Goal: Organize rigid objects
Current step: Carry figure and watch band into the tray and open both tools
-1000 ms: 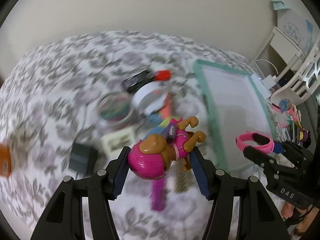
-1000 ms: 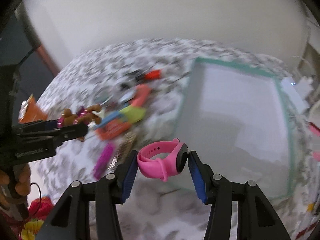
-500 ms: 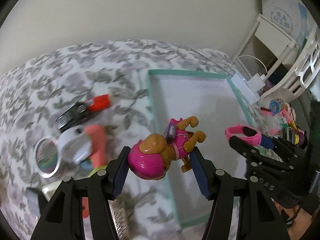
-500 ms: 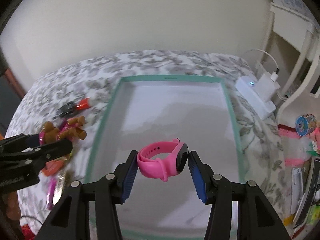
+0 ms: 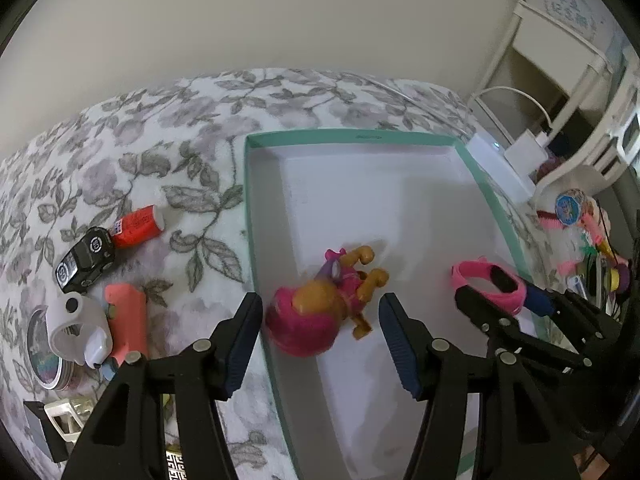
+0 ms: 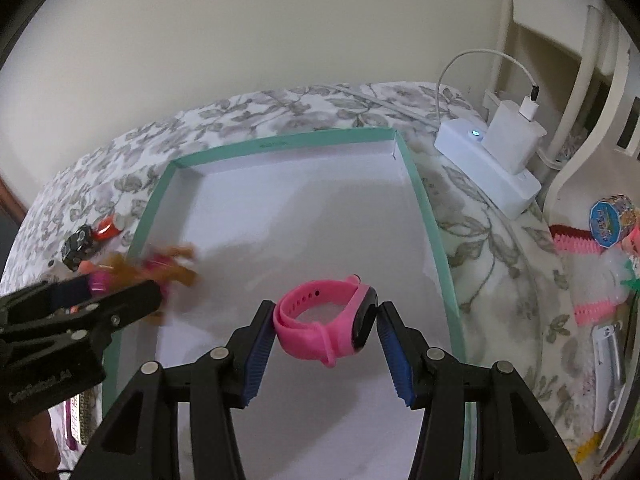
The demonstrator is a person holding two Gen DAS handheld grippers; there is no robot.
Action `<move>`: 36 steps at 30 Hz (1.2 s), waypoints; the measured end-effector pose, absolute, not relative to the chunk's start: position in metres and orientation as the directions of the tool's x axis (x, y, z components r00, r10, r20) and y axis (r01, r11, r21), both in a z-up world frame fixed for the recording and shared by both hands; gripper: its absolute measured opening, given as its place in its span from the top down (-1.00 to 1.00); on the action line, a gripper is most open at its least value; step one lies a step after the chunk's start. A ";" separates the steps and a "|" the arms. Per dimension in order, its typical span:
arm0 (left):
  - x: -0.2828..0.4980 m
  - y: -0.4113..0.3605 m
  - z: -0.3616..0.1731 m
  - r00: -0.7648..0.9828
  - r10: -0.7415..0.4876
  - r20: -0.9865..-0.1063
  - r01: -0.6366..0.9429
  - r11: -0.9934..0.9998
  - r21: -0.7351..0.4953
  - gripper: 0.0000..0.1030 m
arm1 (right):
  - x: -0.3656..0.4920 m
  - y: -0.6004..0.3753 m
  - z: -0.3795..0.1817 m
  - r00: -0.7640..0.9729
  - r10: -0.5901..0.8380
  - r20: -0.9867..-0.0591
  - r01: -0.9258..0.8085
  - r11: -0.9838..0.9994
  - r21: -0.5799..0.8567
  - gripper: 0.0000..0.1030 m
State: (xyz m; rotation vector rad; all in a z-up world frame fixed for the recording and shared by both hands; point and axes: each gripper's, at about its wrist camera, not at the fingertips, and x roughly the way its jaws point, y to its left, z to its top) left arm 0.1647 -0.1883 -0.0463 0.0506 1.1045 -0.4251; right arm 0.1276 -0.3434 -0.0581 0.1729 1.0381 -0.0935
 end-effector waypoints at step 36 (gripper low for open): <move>0.124 -0.129 0.002 0.459 -0.224 -0.860 0.224 0.966 -0.132 -0.23 | 0.092 -0.308 -0.027 0.501 0.017 -0.866 0.155 0.982 0.108 -0.68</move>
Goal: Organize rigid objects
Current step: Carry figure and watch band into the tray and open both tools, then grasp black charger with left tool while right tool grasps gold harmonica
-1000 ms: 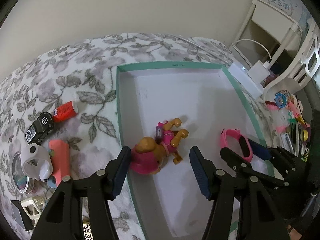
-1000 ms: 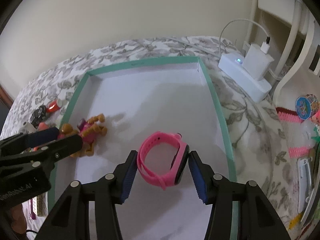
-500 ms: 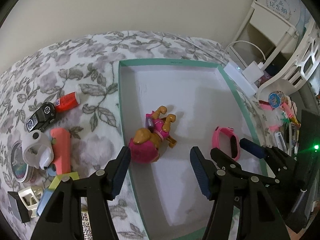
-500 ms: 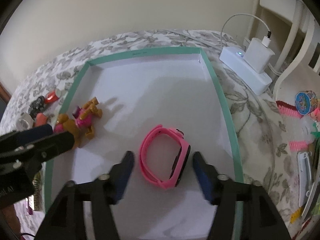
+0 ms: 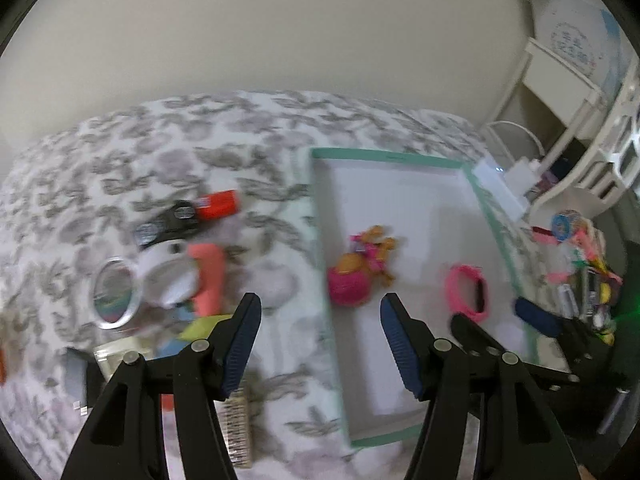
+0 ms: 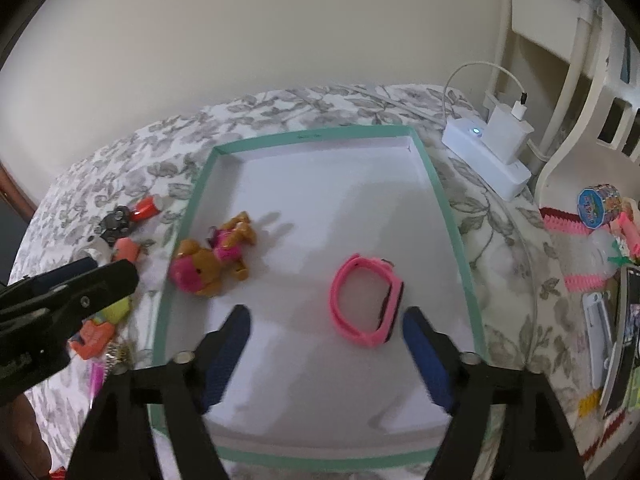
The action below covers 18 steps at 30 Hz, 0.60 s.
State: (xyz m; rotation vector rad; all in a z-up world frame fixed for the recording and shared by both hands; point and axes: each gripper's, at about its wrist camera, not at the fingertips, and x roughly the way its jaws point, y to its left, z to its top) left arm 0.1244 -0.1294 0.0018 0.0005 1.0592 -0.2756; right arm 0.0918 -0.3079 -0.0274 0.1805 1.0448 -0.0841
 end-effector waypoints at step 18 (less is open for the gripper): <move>0.095 -0.019 0.000 0.489 -0.047 -0.871 -0.133 0.983 -0.127 -0.90 | 0.070 -0.240 0.002 0.522 0.054 -0.851 0.089 0.989 0.118 -1.00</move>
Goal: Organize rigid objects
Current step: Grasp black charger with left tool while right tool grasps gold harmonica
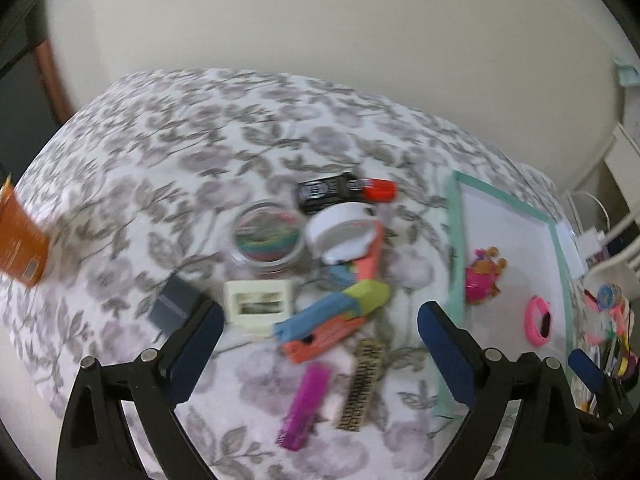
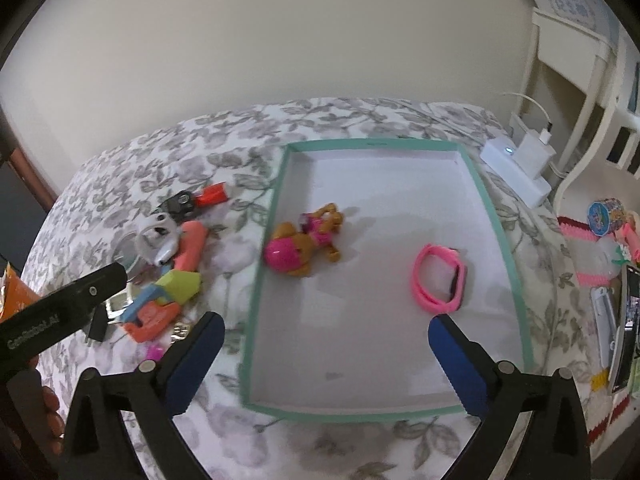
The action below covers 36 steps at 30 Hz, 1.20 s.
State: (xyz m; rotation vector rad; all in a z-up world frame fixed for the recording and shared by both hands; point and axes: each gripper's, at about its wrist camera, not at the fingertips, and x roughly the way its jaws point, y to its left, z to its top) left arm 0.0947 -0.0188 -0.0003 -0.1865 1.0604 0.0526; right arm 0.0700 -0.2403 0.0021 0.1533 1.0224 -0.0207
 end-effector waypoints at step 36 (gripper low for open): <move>0.099 0.141 -0.001 0.440 -0.142 -0.887 -0.146 0.963 -0.226 -1.00 | 0.081 -0.100 -0.010 0.406 0.178 -0.896 -0.062 0.984 0.168 -0.86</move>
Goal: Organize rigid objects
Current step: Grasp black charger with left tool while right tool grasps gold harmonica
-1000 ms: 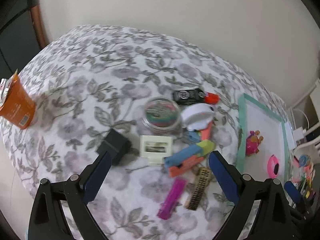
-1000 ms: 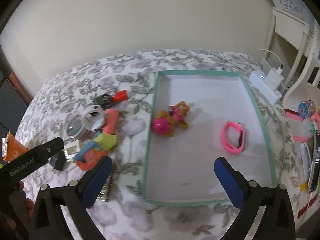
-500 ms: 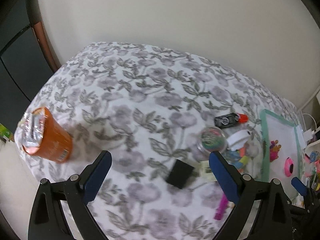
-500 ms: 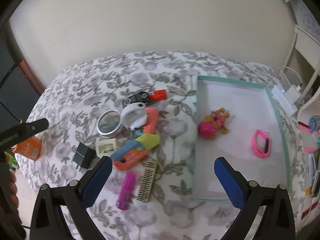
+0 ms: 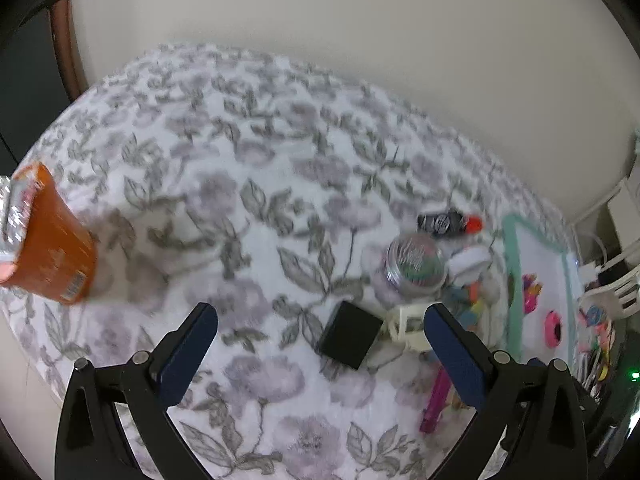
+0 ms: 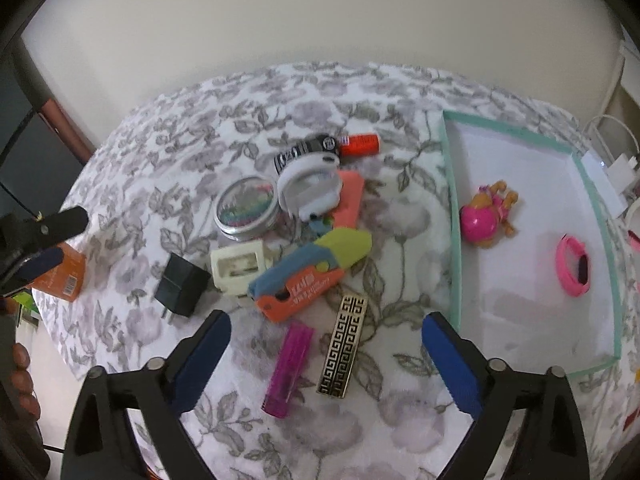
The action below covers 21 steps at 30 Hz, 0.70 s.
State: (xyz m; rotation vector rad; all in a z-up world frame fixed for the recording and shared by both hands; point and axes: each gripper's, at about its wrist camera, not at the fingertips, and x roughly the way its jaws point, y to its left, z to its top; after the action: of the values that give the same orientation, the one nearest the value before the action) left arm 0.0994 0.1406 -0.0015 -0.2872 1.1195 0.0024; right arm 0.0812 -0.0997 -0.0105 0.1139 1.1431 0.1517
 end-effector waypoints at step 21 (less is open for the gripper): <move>0.106 0.100 -0.086 0.337 -0.086 -0.938 -0.101 0.987 -0.127 -0.99 | 0.083 -0.107 -0.069 0.238 0.131 -0.962 -0.039 0.991 0.125 -0.22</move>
State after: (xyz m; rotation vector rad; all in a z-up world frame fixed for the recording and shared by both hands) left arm 0.1064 0.1005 -0.0860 -0.1731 1.2292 0.0098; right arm 0.0830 -0.1066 -0.0689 0.0800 1.3259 0.1167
